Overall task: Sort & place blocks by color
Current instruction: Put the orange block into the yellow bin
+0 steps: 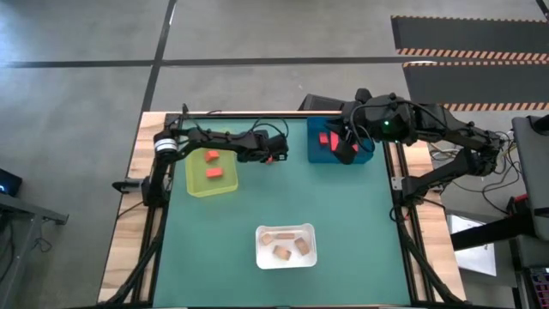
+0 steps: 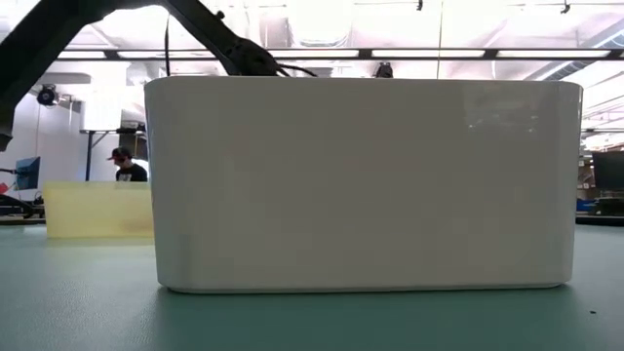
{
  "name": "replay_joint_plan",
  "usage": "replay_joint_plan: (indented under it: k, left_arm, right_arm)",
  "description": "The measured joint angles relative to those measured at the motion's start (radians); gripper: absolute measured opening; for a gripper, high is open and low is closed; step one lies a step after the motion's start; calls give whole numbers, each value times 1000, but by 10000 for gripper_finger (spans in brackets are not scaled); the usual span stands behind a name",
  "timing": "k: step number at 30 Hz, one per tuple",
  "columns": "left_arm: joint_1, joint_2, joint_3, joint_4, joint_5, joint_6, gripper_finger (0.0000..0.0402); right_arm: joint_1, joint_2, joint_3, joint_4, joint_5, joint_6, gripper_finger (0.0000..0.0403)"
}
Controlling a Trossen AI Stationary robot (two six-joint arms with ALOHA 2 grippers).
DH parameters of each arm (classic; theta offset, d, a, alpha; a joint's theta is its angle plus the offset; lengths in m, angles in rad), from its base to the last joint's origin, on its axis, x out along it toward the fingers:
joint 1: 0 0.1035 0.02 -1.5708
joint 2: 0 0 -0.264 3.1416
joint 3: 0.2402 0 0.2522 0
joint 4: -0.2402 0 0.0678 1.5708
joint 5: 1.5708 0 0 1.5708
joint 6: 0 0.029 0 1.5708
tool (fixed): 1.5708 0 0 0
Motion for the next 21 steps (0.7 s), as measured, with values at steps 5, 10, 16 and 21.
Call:
replay_joint_plan:
  k: [5,10,16,21]
  left_arm:
    - [0,27,1,0,-2,-24,215]
    - [-1,30,0,-12,0,-24,157]
    - [-1,30,1,-5,10,-24,113]
    - [-2,25,4,-7,21,-23,113]
  right_arm:
    - [0,0,0,0,0,-9,54]
    - [0,0,0,0,1,-16,54]
    - [0,0,0,-1,1,-28,54]
    - [0,0,0,-3,1,-28,54]
